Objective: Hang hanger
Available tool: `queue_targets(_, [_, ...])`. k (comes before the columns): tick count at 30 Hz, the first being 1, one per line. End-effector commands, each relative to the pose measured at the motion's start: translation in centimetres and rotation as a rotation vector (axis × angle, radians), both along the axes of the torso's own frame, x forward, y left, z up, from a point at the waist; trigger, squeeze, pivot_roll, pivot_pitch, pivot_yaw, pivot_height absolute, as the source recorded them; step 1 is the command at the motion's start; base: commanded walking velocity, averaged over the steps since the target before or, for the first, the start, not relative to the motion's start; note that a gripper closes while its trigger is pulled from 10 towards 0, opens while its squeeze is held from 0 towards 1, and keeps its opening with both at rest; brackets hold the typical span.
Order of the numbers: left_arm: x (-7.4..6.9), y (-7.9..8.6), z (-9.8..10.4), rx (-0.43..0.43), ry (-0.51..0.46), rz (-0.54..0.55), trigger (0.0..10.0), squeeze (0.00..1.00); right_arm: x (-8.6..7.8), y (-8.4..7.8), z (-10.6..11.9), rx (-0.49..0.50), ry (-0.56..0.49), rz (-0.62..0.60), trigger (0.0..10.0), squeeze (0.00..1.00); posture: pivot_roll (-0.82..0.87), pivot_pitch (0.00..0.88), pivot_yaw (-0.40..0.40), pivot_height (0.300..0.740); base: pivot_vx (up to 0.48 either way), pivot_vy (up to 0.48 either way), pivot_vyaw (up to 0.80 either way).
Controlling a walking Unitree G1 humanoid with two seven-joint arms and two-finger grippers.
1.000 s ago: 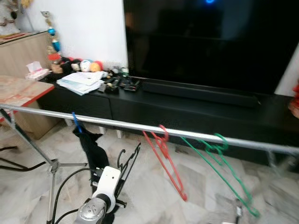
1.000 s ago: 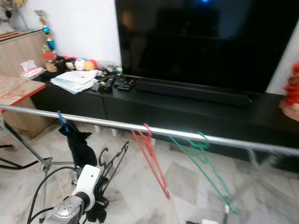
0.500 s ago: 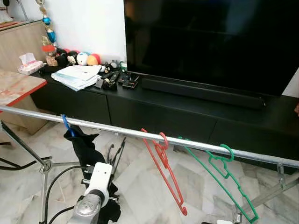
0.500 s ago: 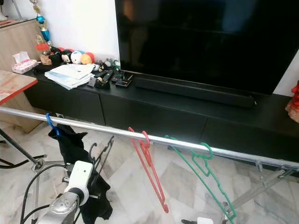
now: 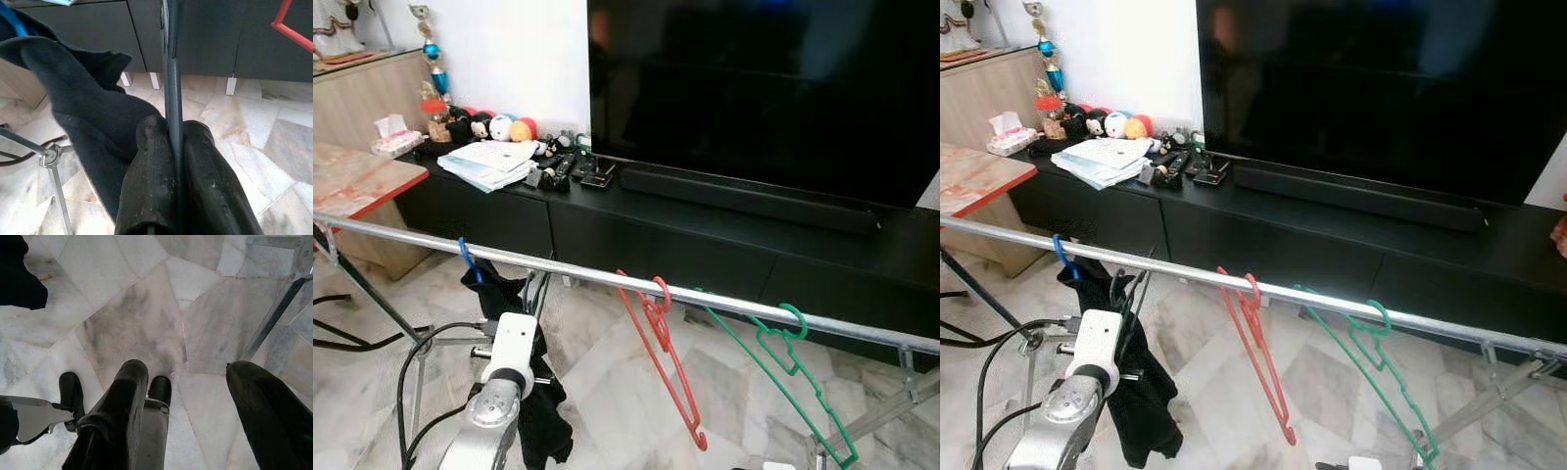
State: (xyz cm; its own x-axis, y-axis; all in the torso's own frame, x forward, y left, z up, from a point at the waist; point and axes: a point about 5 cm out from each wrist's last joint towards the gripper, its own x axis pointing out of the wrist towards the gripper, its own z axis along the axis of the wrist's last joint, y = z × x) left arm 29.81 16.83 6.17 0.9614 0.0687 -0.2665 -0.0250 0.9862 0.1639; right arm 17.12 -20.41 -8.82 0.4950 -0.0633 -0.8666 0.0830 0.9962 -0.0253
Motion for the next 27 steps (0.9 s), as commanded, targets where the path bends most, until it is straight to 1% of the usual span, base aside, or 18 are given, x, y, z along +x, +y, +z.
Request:
queue_targets(1, [0.5, 0.2, 0.3, 0.005, -0.009, 0.019, 10.0, 0.00, 0.2, -0.1, 0.1, -0.002, 0.002, 0.005, 10.0, 0.00, 0.06, 0.009, -0.001, 0.740, 0.000, 0.000, 0.00])
queue_targets(5, [2.0, -0.3, 1.0, 0.017, -0.009, -0.004, 10.0, 0.00, 0.2, -0.2, 0.1, -0.009, 0.005, 0.012, 10.0, 0.00, 0.06, 0.014, -0.012, 0.740, 0.000, 0.000, 0.00])
queue_targets(11, [4.5, -1.0, 2.3, -0.010, -0.013, -0.018, 10.0, 0.00, 0.3, -0.2, 0.2, -0.012, 0.004, 0.020, 10.0, 0.00, 0.06, 0.016, -0.014, 0.740, 0.000, 0.000, 0.00])
queue_targets(13, [4.7, -1.1, 2.4, -0.019, -0.007, -0.018, 10.0, 0.00, 0.3, -0.2, 0.2, -0.012, 0.003, 0.021, 10.0, 0.00, 0.06, 0.016, -0.014, 0.740, 0.000, 0.000, 0.00])
queue_targets(16, [5.4, -1.4, 2.4, 0.002, 0.020, -0.032, 10.0, 0.00, 0.3, -0.3, 0.2, -0.010, 0.004, 0.019, 10.0, 0.00, 0.05, 0.017, -0.014, 0.740, 0.000, 0.000, 0.00])
queue_targets(17, [5.5, -1.4, 2.5, -0.006, 0.023, -0.027, 10.0, 0.00, 0.3, -0.2, 0.2, -0.010, 0.005, 0.020, 10.0, 0.00, 0.05, 0.019, -0.014, 0.740, 0.000, 0.000, 0.00])
queue_targets(18, [5.5, -1.4, 2.5, -0.006, 0.023, -0.027, 10.0, 0.00, 0.3, -0.2, 0.2, -0.010, 0.005, 0.020, 10.0, 0.00, 0.05, 0.019, -0.014, 0.740, 0.000, 0.000, 0.00])
queue_targets(20, [5.6, -1.6, 2.4, -0.061, 0.042, -0.007, 10.0, 0.00, 0.3, -0.3, 0.2, -0.008, 0.005, 0.019, 10.0, 0.00, 0.05, 0.019, -0.015, 0.740, 0.000, 0.000, 0.00])
queue_targets(21, [5.7, -1.7, 2.4, -0.069, 0.047, -0.010, 10.0, 0.00, 0.3, -0.3, 0.2, -0.008, 0.006, 0.019, 10.0, 0.00, 0.05, 0.020, -0.015, 0.740, 0.000, 0.000, 0.00])
queue_targets(22, [5.8, -1.7, 2.4, -0.072, 0.049, -0.012, 10.0, 0.00, 0.3, -0.3, 0.2, -0.008, 0.006, 0.019, 10.0, 0.00, 0.05, 0.020, -0.015, 0.740, 0.000, 0.000, 0.00])
queue_targets(24, [5.9, -1.8, 2.3, -0.051, 0.063, -0.022, 10.0, 0.00, 0.3, -0.3, 0.2, -0.008, 0.007, 0.020, 10.0, 0.00, 0.05, 0.022, -0.015, 0.740, 0.000, 0.000, 0.00])
queue_targets(27, [5.9, -1.8, 1.8, -0.056, 0.100, -0.020, 10.0, 0.00, 0.3, -0.3, 0.2, -0.008, 0.009, 0.021, 10.0, 0.00, 0.06, 0.022, -0.016, 0.740, 0.000, 0.000, 0.00])
